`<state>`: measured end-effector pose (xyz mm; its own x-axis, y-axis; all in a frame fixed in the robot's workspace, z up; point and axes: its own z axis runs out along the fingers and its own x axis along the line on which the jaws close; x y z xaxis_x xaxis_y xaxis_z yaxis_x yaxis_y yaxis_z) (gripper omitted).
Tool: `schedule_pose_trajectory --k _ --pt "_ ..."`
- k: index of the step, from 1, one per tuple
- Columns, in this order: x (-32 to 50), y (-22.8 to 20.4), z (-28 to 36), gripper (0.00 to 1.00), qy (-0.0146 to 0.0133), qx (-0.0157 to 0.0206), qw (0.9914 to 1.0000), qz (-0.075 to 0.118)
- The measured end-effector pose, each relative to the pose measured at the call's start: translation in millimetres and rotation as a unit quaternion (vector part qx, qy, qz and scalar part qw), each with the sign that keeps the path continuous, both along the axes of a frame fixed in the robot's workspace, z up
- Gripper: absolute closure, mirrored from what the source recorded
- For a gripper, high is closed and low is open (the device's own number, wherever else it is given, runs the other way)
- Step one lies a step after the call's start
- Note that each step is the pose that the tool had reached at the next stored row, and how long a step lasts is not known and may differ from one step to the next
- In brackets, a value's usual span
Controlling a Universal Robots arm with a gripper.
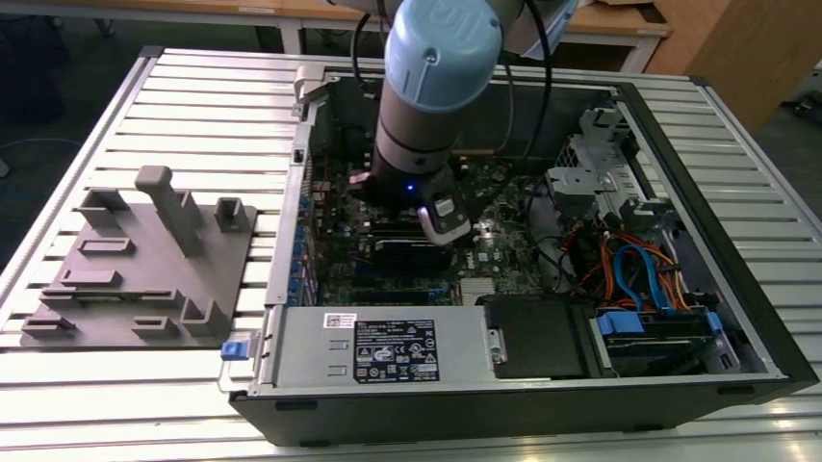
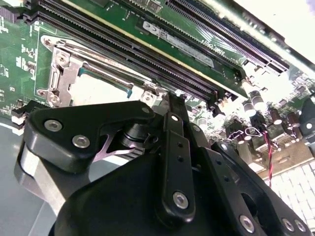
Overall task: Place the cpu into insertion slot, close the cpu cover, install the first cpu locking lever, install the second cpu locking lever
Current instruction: 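Install the second cpu locking lever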
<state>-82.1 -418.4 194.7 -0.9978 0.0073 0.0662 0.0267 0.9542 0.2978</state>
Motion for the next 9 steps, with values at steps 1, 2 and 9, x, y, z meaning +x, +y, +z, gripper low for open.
schedule_pose_trajectory --k 1,2,9 --pt "-0.1 0.0 0.9 0.9 0.0 0.0 1.0 0.0" --pt "-0.2 0.0 2.0 0.9 0.0 0.0 1.0 0.0" --pt "-0.6 0.0 12.0 0.9 0.0 0.0 1.0 0.0"
